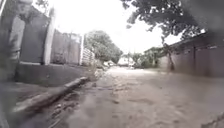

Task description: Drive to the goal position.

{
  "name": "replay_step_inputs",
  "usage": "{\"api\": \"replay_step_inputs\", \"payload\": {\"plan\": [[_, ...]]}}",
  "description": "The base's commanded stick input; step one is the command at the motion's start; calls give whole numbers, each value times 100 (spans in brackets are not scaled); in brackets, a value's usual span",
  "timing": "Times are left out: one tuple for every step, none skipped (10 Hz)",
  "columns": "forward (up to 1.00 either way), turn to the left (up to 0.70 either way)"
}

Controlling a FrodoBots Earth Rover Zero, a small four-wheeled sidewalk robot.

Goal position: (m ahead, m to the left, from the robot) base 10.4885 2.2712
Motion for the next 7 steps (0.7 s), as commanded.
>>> {"api": "replay_step_inputs", "payload": {"plan": [[70, -34], [70, -34], [70, -35], [70, -34], [70, -34], [70, -34], [70, -34]]}}
